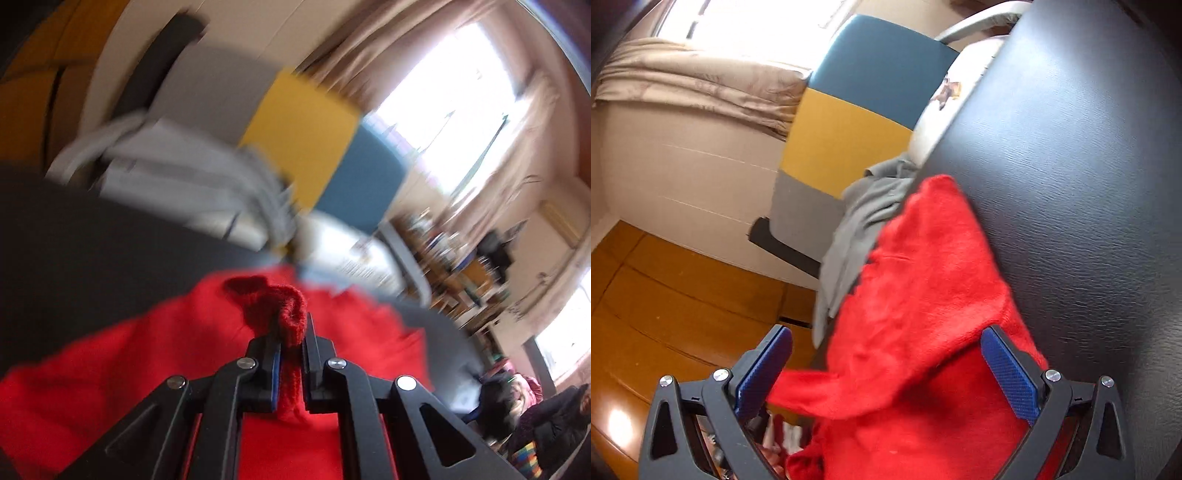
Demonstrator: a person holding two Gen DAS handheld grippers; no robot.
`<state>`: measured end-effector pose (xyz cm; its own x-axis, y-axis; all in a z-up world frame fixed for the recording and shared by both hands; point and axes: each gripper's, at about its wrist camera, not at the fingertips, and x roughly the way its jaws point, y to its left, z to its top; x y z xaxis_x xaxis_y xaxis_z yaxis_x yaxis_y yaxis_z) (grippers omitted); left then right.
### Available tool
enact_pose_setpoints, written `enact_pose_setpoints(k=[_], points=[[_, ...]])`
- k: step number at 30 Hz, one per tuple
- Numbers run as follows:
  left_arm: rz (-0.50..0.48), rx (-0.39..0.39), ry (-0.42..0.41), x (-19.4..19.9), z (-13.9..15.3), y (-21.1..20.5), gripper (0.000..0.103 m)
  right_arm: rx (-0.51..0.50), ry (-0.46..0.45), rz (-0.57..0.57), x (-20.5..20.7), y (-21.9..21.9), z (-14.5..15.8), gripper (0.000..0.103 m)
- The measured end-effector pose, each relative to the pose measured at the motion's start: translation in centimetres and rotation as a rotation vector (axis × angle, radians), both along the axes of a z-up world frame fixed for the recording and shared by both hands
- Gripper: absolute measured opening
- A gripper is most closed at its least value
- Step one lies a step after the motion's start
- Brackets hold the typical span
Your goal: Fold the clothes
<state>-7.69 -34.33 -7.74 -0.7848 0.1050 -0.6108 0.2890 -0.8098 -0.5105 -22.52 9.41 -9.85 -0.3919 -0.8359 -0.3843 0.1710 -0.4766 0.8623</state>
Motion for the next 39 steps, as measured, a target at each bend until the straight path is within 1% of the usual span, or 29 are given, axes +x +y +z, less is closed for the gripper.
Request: enact_pose_setpoints(k=[1, 3, 6, 8, 11, 12, 14, 16, 19, 22, 23, 26, 27, 29, 30, 32, 34, 35, 36, 37, 38, 39], points=[[0.008, 0.009, -0.030, 0.4, -1.2, -0.5, 0.007, 0.041, 0.024, 0.017, 0.2, 0.2, 0.3, 0.103], [0.025, 0.055, -0.066, 1.4, -3.3, -1.7, 0.007, 0.139, 0.094, 0.047, 0.6, 0.4, 1.3, 0.103], [0.042, 0.123, -0.069, 2.3, -4.9, -3.0, 0.010, 0.289, 0.235, 0.053, 0.6, 0.5, 3.7, 0.103], [0.051, 0.164, -0.053, 2.2, -5.2, -3.8, 0.010, 0.379, 0.311, 0.044, -0.7, 0.0, 5.3, 0.102], [0.052, 0.200, -0.023, 1.9, -4.8, -4.4, 0.013, 0.486, 0.348, 0.057, -3.5, -1.5, 6.4, 0.098], [0.056, 0.197, -0.014, 1.9, -4.4, -4.7, 0.014, 0.513, 0.340, 0.066, -4.7, -2.1, 6.4, 0.096], [0.034, 0.134, -0.027, 1.6, -3.3, -4.7, 0.016, 0.567, 0.322, 0.083, -6.8, -3.3, 6.2, 0.091], [0.011, 0.068, -0.041, 1.3, -2.3, -4.7, 0.020, 0.622, 0.298, 0.097, -8.0, -4.4, 5.6, 0.090], [-0.024, -0.031, -0.063, 0.9, -0.7, -4.7, 0.023, 0.662, 0.311, 0.137, -7.9, -5.4, 4.9, 0.090], [-0.059, -0.130, -0.084, 0.4, 0.9, -4.8, 0.027, 0.704, 0.355, 0.187, -7.0, -6.3, 4.7, 0.090], [-0.119, -0.182, -0.137, -1.0, 0.4, -3.9, 0.027, 0.720, 0.371, 0.203, -6.8, -6.5, 4.7, 0.090], [-0.240, -0.356, -0.247, -4.1, -1.1, -0.9, 0.029, 0.779, 0.412, 0.238, -6.4, -7.3, 4.9, 0.090], [-0.287, -0.390, -0.274, -4.8, -1.7, 0.0, 0.035, 0.805, 0.430, 0.249, -6.4, -7.5, 4.9, 0.090], [-0.372, -0.462, -0.323, -6.1, -3.0, 1.9, 0.037, 0.849, 0.458, 0.272, -6.6, -7.9, 4.9, 0.090], [-0.400, -0.481, -0.341, -6.5, -3.8, 2.5, 0.037, 0.870, 0.469, 0.284, -6.7, -8.1, 4.9, 0.090], [-0.455, -0.482, -0.387, -7.2, -5.6, 3.5, 0.037, 0.910, 0.490, 0.300, -6.8, -8.3, 4.9, 0.090], [-0.452, -0.488, -0.369, -7.0, -5.7, 3.9, 0.037, 0.936, 0.501, 0.311, -7.0, -8.4, 4.9, 0.090], [-0.457, -0.484, -0.366, -6.9, -5.7, 4.0, 0.034, 0.947, 0.507, 0.317, -7.1, -8.5, 4.9, 0.089], [-0.455, -0.491, -0.358, -6.7, -5.6, 4.1, 0.027, 0.963, 0.522, 0.324, -7.0, -8.7, 4.8, 0.085], [-0.453, -0.499, -0.349, -6.6, -5.5, 4.2, 0.022, 0.978, 0.536, 0.332, -7.0, -8.9, 4.7, 0.082], [-0.451, -0.506, -0.340, -6.5, -5.4, 4.3, 0.012, 0.994, 0.550, 0.347, -6.9, -9.2, 4.5, 0.069], [-0.444, -0.538, -0.334, -6.3, -5.3, 4.8, 0.005, 1.009, 0.556, 0.366, -6.8, -9.5, 4.3, 0.058]])
